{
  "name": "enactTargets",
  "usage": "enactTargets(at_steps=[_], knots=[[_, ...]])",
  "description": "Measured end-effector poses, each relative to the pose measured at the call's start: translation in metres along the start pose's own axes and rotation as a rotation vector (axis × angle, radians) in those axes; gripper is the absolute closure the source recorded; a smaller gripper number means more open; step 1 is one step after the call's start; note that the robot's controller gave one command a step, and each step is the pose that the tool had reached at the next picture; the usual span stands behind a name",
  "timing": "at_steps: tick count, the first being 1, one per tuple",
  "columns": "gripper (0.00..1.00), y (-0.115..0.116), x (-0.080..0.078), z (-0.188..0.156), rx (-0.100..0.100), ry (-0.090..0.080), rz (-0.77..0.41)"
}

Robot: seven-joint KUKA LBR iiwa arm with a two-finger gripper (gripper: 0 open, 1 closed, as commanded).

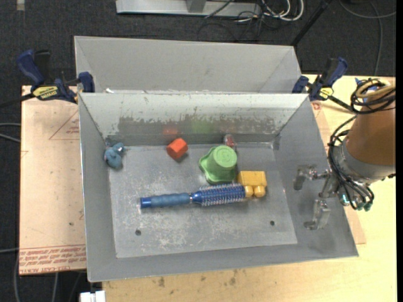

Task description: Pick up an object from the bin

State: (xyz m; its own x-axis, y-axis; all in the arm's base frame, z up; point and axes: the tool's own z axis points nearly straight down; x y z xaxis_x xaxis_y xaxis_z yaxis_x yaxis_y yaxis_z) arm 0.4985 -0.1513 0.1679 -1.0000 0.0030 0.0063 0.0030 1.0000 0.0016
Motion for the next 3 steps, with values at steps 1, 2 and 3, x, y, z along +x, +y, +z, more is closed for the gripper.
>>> enactTargets(at_steps=[1, 2, 3], knots=[[0.0, 0.108, -0.055, 0.099, -0.001, -0.013, -0.122], [0.0, 0.184, -0.045, 0.067, -0.003, -0.01, -0.001], [0.0, 0.201, -0.049, 0.068, 0.001, -0.009, -0.056]])
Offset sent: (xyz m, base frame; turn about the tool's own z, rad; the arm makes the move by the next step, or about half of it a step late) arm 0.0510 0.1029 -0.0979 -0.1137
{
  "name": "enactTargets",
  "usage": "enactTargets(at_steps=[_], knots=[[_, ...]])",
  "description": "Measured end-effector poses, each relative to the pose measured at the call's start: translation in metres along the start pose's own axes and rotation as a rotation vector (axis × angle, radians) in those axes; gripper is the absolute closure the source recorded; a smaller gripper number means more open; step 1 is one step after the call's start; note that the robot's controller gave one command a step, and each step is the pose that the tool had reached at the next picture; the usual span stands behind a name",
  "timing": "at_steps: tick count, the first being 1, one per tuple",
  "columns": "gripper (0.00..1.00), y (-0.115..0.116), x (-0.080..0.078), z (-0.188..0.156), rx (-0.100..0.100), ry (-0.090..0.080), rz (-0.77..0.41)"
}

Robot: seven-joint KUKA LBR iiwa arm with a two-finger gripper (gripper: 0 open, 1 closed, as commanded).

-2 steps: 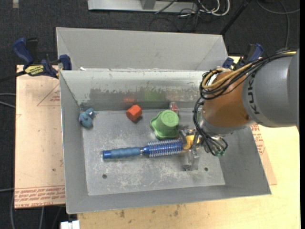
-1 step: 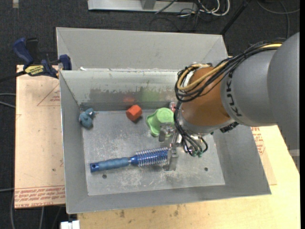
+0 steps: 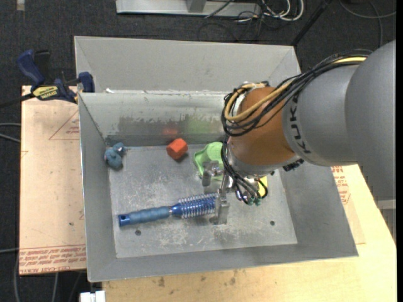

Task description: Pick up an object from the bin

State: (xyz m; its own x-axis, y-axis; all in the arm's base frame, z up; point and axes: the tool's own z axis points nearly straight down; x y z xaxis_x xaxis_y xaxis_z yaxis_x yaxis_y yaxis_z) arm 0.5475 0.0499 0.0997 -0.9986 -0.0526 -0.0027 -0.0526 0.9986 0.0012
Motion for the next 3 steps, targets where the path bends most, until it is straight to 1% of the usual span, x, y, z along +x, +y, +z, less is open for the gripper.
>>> enactTargets(at_steps=[1, 2, 3], knots=[[0.0, -0.0026, 0.0029, 0.0309, 0.0, 0.004, 0.193], [0.0, -0.002, 0.0025, 0.0309, 0.0, 0.004, 0.191], [1.0, -0.002, 0.0026, 0.0309, 0.0, 0.004, 0.191]])
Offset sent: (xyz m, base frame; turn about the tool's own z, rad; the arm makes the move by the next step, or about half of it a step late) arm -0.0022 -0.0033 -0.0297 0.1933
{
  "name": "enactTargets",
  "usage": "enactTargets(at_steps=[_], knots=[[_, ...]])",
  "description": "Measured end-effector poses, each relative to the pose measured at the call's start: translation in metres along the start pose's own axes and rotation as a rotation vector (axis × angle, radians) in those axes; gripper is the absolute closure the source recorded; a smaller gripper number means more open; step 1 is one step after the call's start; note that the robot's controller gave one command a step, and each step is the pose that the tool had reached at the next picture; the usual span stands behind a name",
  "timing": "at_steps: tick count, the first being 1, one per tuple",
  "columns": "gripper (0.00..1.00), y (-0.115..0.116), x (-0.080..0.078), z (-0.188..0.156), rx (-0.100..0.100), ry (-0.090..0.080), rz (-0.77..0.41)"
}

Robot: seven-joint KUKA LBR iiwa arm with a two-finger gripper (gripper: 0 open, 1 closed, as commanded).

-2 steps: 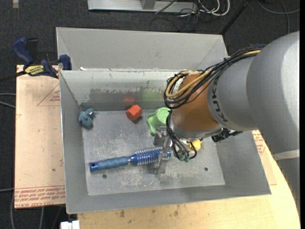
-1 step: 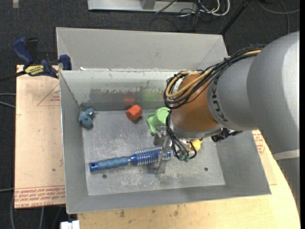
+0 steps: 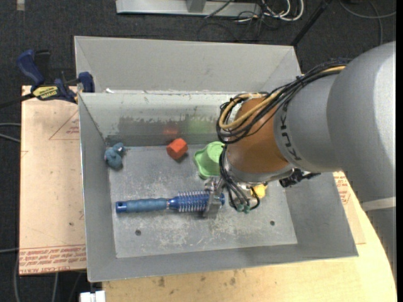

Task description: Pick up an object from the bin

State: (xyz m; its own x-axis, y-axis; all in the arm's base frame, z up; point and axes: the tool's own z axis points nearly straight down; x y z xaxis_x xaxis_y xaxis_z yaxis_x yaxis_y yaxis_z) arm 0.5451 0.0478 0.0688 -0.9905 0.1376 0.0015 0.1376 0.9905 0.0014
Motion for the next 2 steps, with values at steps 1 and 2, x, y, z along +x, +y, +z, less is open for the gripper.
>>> enactTargets(at_steps=[1, 2], knots=[[1.0, 0.0, 0.0, -0.013, 0.0, -0.003, -0.002], [1.0, 0.001, -0.001, -0.107, -0.001, -0.009, -0.004]])
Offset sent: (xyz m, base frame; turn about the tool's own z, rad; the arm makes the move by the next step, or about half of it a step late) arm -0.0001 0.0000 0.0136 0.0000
